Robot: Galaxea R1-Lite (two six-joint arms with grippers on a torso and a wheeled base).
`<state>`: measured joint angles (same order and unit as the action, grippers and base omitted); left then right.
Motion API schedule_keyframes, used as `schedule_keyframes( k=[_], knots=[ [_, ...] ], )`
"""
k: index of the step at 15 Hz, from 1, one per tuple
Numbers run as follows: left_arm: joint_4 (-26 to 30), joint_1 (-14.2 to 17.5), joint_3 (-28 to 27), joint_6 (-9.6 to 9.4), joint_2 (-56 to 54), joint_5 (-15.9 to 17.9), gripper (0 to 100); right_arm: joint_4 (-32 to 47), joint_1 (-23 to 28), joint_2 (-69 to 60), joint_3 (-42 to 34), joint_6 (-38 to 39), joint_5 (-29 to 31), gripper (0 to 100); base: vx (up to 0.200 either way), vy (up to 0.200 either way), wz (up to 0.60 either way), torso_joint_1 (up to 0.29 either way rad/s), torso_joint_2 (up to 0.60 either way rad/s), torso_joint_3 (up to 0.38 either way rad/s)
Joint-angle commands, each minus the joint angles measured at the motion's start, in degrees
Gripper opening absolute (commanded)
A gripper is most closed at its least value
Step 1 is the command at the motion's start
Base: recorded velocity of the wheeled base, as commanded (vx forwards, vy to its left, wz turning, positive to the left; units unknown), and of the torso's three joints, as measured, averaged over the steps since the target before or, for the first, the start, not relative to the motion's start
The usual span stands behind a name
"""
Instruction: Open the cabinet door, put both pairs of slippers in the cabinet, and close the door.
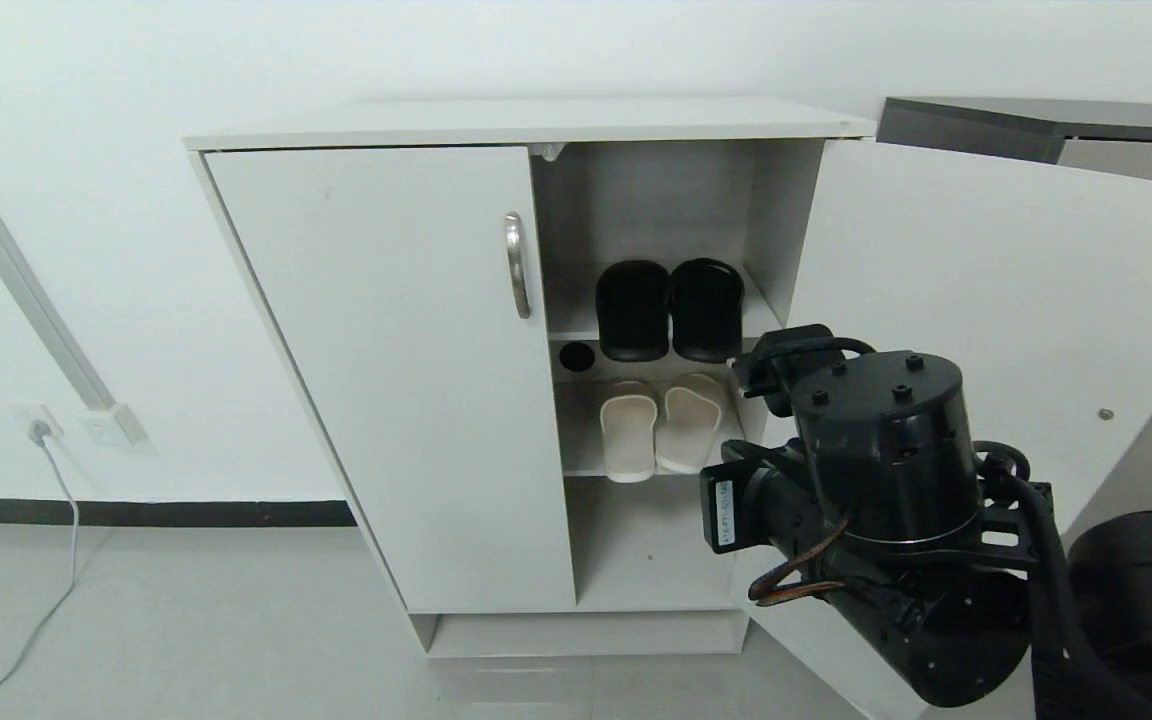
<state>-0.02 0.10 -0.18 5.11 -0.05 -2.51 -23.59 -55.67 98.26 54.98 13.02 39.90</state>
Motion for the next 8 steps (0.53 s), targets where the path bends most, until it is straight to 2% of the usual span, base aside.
schedule_keyframes(
  k=[1,3,8],
  knots=[
    [0.0,0.0,0.0,0.08,0.0,0.0,0,0.0,0.0,0.4,-0.8,0.0,0.0,0,-0.2,0.0,0.0,-0.007,0.0,-0.007],
    [0.0,0.0,0.0,-0.01,0.0,0.0,0,-0.1,0.0,0.7,-0.7,-0.1,0.0,0,-0.2,0.0,0.0,-0.002,0.01,-0.002],
    [0.0,0.0,0.0,-0.01,0.0,0.0,0,0.0,0.0,1.6,-0.8,-0.1,0.0,0,0.0,0.0,0.0,0.0,0.0,0.0]
  ],
)
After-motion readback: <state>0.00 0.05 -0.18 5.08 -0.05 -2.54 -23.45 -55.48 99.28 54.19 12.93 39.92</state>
